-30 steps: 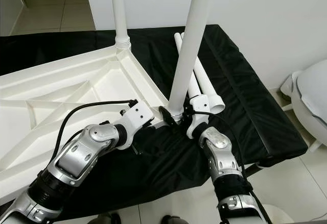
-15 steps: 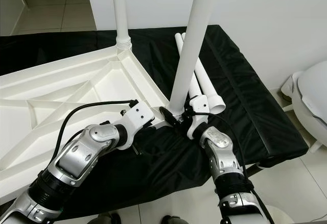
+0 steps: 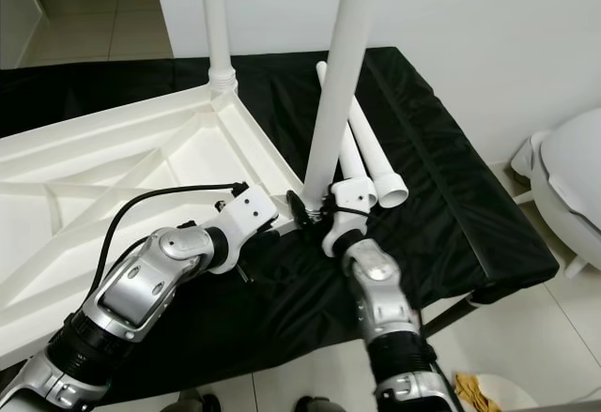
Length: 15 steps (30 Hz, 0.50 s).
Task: Building children table
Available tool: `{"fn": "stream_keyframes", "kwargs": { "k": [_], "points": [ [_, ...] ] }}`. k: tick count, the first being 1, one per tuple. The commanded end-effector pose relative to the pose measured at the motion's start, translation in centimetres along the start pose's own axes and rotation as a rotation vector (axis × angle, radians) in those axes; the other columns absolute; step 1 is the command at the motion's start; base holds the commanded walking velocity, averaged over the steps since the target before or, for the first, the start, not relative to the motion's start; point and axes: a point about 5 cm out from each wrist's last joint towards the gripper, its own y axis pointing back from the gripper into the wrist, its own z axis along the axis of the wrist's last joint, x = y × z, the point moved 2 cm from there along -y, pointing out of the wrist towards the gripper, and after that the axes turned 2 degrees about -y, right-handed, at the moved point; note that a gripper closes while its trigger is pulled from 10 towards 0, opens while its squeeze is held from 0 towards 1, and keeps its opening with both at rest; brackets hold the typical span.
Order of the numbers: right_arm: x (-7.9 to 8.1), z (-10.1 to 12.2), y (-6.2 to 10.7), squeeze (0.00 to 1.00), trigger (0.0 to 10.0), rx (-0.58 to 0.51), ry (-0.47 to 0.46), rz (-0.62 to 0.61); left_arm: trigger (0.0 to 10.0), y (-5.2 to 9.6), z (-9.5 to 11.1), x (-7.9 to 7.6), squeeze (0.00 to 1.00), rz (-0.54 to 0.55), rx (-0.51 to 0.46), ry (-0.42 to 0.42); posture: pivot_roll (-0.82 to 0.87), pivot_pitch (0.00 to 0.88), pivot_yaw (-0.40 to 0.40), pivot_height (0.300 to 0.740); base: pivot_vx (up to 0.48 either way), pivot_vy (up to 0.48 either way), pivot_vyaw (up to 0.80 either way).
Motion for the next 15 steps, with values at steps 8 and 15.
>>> {"fn": "stream_keyframes", "kwargs": {
  "k": [8, 15],
  "points": [
    [0.8, -0.8, -0.2, 0.00, 0.0, 0.065, -0.046, -0.197, 10.0, -0.2, 0.5, -0.4, 0.00, -0.020, -0.019, -0.007, -0.03, 0.122, -0.008, 0.740, 0.000, 0.000, 0.00],
    [0.6, -1.3, 0.2, 0.00, 1.9, 0.097, -0.047, -0.190, 10.0, -0.1, 0.4, -0.3, 0.00, -0.011, -0.016, -0.006, -0.02, 0.117, -0.010, 0.740, 0.000, 0.000, 0.00]
  ]
}}
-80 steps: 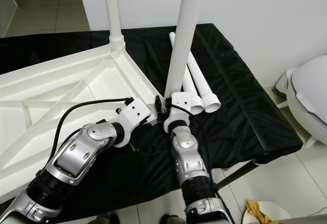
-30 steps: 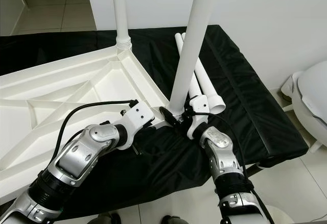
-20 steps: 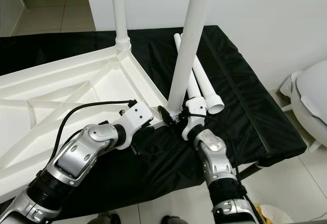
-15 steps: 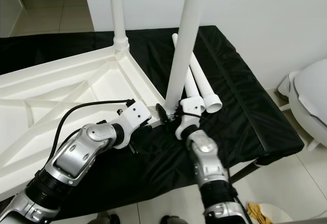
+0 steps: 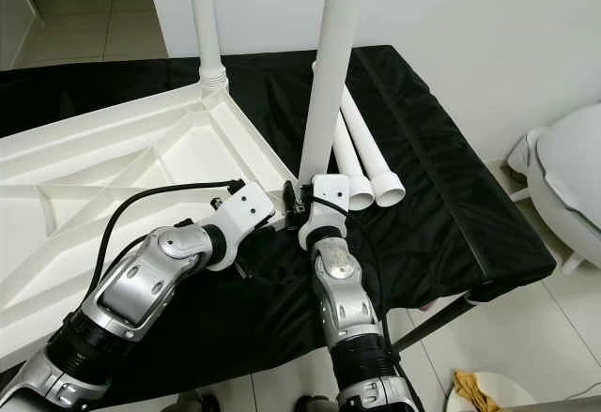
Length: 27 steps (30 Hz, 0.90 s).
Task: Building children table
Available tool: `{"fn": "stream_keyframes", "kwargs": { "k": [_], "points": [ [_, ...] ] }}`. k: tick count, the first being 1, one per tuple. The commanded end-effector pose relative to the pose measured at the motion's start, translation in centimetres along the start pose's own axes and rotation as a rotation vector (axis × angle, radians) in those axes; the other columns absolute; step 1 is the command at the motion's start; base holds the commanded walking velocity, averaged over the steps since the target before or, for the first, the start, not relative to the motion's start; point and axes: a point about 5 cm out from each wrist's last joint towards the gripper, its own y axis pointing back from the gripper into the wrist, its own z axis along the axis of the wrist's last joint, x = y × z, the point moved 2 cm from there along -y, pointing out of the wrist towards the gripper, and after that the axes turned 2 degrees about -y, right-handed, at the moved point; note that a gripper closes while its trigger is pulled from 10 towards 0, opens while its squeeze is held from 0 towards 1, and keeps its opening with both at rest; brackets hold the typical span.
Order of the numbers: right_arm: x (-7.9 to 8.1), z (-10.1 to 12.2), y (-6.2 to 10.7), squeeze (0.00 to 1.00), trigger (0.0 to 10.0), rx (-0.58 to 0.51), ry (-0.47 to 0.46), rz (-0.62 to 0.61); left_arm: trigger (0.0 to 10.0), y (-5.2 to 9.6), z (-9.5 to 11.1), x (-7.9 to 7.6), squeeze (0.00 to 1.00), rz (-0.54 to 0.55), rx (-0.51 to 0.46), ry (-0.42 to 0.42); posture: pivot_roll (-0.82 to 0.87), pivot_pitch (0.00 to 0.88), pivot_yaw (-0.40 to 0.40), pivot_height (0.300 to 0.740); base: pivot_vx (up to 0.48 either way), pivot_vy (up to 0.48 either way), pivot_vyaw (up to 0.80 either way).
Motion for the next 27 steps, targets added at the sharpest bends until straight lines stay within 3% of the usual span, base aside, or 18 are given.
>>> {"fn": "stream_keyframes", "kwargs": {
  "k": [1, 2, 5, 6, 11, 12, 14, 16, 20, 21, 27],
  "points": [
    [-0.5, -1.7, 0.5, 0.00, 1.9, 0.080, -0.027, -0.032, 10.0, -0.1, 0.4, -0.4, 0.00, -0.018, -0.016, -0.005, -0.02, 0.117, -0.010, 0.740, 0.000, 0.000, 0.00],
    [-0.8, -1.9, 0.6, 0.00, 10.0, 0.092, 0.010, -0.035, 10.0, 0.0, 0.4, -0.4, 0.00, -0.017, -0.016, -0.004, -0.02, 0.117, -0.011, 0.740, 0.000, 0.000, 0.00],
    [-1.1, -2.0, 0.7, 0.00, 10.0, 0.091, -0.002, -0.011, 10.0, 0.0, 0.4, -0.4, 0.00, -0.015, -0.016, -0.006, -0.02, 0.116, -0.012, 0.740, 0.000, 0.000, 0.00],
    [-1.6, -2.0, 0.7, 1.00, 10.0, 0.085, 0.003, 0.008, 10.0, 0.0, 0.4, -0.3, 0.00, -0.013, -0.016, -0.005, -0.02, 0.116, -0.014, 0.740, 0.000, 0.000, 0.00],
    [-2.8, -1.8, 0.5, 1.00, 10.0, 0.084, 0.040, 0.037, 10.0, 0.0, 0.4, -0.3, 0.00, -0.010, -0.018, -0.003, -0.02, 0.115, -0.013, 0.740, 0.000, 0.000, 0.00],
    [-3.6, -1.4, 0.2, 1.00, 10.0, 0.084, 0.048, 0.089, 10.0, 0.0, 0.4, -0.3, 0.00, -0.012, -0.020, -0.005, -0.03, 0.114, -0.011, 0.740, 0.000, 0.000, 0.00],
    [-3.6, -1.4, 0.2, 1.00, 10.0, 0.084, 0.048, 0.089, 10.0, 0.0, 0.4, -0.3, 0.00, -0.012, -0.020, -0.005, -0.03, 0.114, -0.011, 0.740, 0.000, 0.000, 0.00],
    [-4.3, -0.8, -0.2, 1.00, 10.0, 0.086, 0.062, 0.202, 10.0, 0.0, 0.4, -0.3, 0.00, -0.015, -0.020, -0.009, -0.02, 0.113, -0.009, 0.740, 0.000, 0.000, 0.00],
    [-4.3, -0.7, -0.2, 1.00, 10.0, 0.094, 0.080, 0.278, 10.0, 0.0, 0.4, -0.2, 0.00, -0.015, -0.020, -0.010, -0.02, 0.112, -0.007, 0.740, 0.000, 0.000, 0.00],
    [-4.3, -0.7, -0.1, 0.00, 10.0, 0.092, 0.100, 0.311, 10.0, 0.0, 0.4, -0.2, 0.00, -0.015, -0.020, -0.010, -0.02, 0.110, -0.003, 0.740, 0.000, 0.000, 0.00],
    [-4.5, -1.0, 0.4, 0.00, 10.0, 0.094, 0.141, 0.467, 10.0, 0.1, 0.4, -0.1, 0.00, -0.016, -0.018, -0.017, -0.02, 0.110, 0.003, 0.740, 0.000, 0.000, 0.00]
  ]
}}
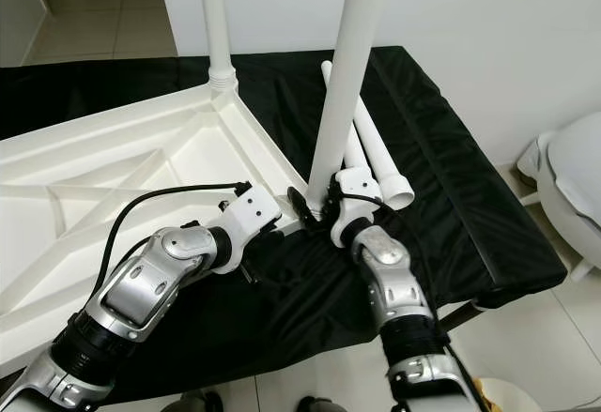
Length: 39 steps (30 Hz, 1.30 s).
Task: Building children table
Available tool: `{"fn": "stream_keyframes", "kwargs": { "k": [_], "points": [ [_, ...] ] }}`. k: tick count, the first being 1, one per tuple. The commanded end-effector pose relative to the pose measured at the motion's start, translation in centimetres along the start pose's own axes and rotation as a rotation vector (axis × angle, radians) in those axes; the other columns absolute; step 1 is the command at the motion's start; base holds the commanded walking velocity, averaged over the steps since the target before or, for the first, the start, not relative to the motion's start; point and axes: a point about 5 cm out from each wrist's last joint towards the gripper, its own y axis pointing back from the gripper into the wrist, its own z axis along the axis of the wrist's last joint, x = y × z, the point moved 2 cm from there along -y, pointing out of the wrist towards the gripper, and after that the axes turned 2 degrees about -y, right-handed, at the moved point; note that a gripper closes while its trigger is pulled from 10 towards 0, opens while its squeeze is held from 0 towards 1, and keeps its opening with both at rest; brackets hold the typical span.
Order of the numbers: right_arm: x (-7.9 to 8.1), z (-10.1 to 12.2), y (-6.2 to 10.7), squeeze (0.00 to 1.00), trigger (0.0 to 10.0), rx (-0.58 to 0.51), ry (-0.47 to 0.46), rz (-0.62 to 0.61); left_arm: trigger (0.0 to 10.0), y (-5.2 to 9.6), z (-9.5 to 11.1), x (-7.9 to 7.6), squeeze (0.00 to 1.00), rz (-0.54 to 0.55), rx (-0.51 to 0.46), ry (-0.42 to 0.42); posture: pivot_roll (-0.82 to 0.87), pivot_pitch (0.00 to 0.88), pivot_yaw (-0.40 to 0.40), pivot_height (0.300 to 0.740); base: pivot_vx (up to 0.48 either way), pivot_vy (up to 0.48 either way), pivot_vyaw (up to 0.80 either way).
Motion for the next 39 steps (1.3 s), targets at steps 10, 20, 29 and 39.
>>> {"fn": "stream_keyframes", "kwargs": {
  "k": [10, 20, 29, 39],
  "points": [
    [-0.1, -2.4, 1.3, 0.00, 0.4, 0.073, -0.048, 0.156, 10.0, 0.3, 0.2, 0.3, 0.00, 0.013, -0.007, -0.023, -0.01, 0.106, 0.008, 0.740, 0.000, 0.000, 0.00],
    [-0.3, -2.5, 1.7, 0.00, 0.0, 0.043, -0.045, 0.161, 10.0, 0.3, 0.3, 0.3, 0.00, 0.010, -0.009, -0.029, -0.01, 0.103, 0.009, 0.740, 0.000, 0.000, 0.00],
    [0.5, -2.6, 1.2, 0.00, 0.0, 0.026, -0.063, 0.044, 10.0, 0.2, 0.4, 0.2, 0.00, 0.005, -0.014, -0.033, -0.01, 0.096, -0.002, 0.740, 0.000, 0.000, 0.00],
    [1.6, -2.7, 0.1, 0.00, 0.0, 0.034, -0.140, -0.274, 10.0, 0.0, 0.5, -0.1, 0.00, 0.001, -0.017, -0.034, -0.01, 0.091, -0.016, 0.740, 0.000, 0.000, 0.00]
  ]
}}
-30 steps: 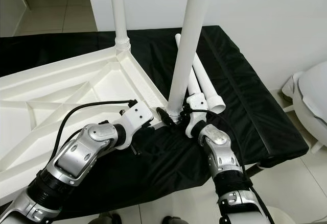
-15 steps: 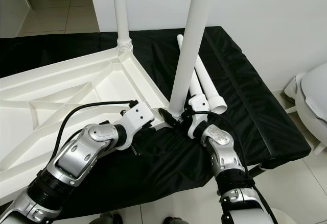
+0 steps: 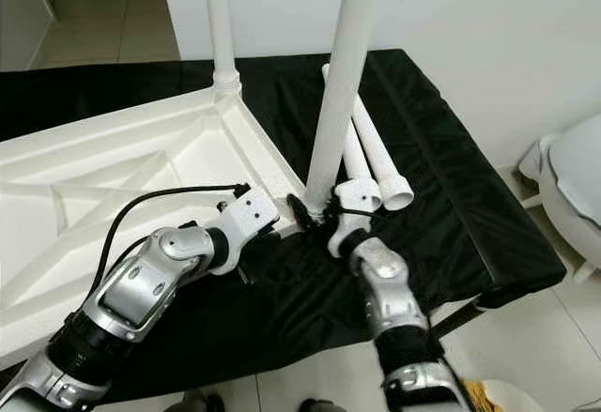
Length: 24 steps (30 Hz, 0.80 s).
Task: Building children table
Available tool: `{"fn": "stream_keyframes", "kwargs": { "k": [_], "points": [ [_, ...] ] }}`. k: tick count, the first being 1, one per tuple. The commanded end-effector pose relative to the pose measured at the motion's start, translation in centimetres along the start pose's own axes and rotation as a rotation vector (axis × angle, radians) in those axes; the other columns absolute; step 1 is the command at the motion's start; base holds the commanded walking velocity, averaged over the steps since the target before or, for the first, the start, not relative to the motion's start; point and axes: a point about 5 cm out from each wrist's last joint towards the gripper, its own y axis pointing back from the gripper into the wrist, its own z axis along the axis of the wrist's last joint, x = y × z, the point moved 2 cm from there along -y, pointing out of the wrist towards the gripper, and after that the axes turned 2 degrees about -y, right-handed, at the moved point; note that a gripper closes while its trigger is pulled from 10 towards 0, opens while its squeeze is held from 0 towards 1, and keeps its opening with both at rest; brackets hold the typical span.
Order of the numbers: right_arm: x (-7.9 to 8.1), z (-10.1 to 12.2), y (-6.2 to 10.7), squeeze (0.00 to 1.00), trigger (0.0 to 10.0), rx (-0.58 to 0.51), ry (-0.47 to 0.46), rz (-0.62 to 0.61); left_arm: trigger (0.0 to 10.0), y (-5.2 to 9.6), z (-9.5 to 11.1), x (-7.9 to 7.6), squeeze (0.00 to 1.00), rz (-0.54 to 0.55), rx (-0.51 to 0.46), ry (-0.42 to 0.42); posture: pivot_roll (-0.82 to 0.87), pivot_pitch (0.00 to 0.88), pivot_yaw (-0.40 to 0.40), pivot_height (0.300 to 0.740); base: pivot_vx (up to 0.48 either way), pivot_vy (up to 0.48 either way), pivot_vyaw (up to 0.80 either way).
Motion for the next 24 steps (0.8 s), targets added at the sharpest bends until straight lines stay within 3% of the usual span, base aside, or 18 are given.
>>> {"fn": "stream_keyframes", "kwargs": {
  "k": [1, 6, 8, 12, 16, 17, 20, 21, 24],
  "points": [
    [-0.8, -1.3, 0.5, 0.00, 0.0, 0.064, -0.035, -0.103, 10.0, 0.0, 0.7, -0.2, 0.00, 0.002, -0.030, -0.022, -0.01, 0.091, -0.016, 0.740, 0.000, 0.000, 0.00],
    [-0.5, -1.0, 0.6, 0.00, 0.0, 0.055, -0.014, -0.331, 10.0, -0.1, 0.8, -0.3, 0.00, -0.006, -0.034, -0.027, -0.02, 0.089, -0.014, 0.740, 0.000, 0.000, 0.00],
    [-0.5, -1.0, 0.6, 0.00, 0.0, 0.055, -0.014, -0.331, 10.0, -0.1, 0.8, -0.3, 0.00, -0.006, -0.034, -0.027, -0.02, 0.089, -0.014, 0.740, 0.000, 0.000, 0.00],
    [1.2, -0.7, 0.4, 0.00, 0.0, 0.041, -0.037, -0.337, 10.0, -0.1, 0.7, -0.5, 0.00, -0.014, -0.033, -0.029, -0.02, 0.087, -0.013, 0.740, 0.000, 0.000, 0.00],
    [0.9, -0.8, 0.6, 0.00, 0.0, 0.050, -0.037, -0.353, 10.0, -0.1, 0.7, -0.6, 0.00, -0.018, -0.032, -0.032, -0.02, 0.082, -0.017, 0.740, 0.000, 0.000, 0.00],
    [0.9, -0.7, 0.6, 0.00, 10.0, 0.046, -0.021, -0.337, 10.0, -0.1, 0.7, -0.6, 0.00, -0.018, -0.032, -0.033, -0.02, 0.079, -0.018, 0.740, 0.000, 0.000, 0.00],
    [0.9, -0.4, 0.5, 0.00, 10.0, 0.034, 0.007, -0.303, 10.0, -0.2, 0.7, -0.6, 0.00, -0.017, -0.032, -0.034, -0.02, 0.076, -0.021, 0.740, 0.000, 0.000, 0.00],
    [0.7, -0.4, 0.5, 1.00, 10.0, 0.030, 0.014, -0.293, 10.0, -0.2, 0.7, -0.6, 0.00, -0.018, -0.033, -0.034, -0.02, 0.073, -0.023, 0.740, 0.000, 0.000, 0.00],
    [0.1, 0.0, 0.7, 1.00, 10.0, 0.005, 0.046, -0.230, 10.0, -0.2, 0.7, -0.7, 0.00, -0.018, -0.035, -0.033, -0.02, 0.071, -0.028, 0.740, 0.000, 0.000, 0.00]
  ]
}}
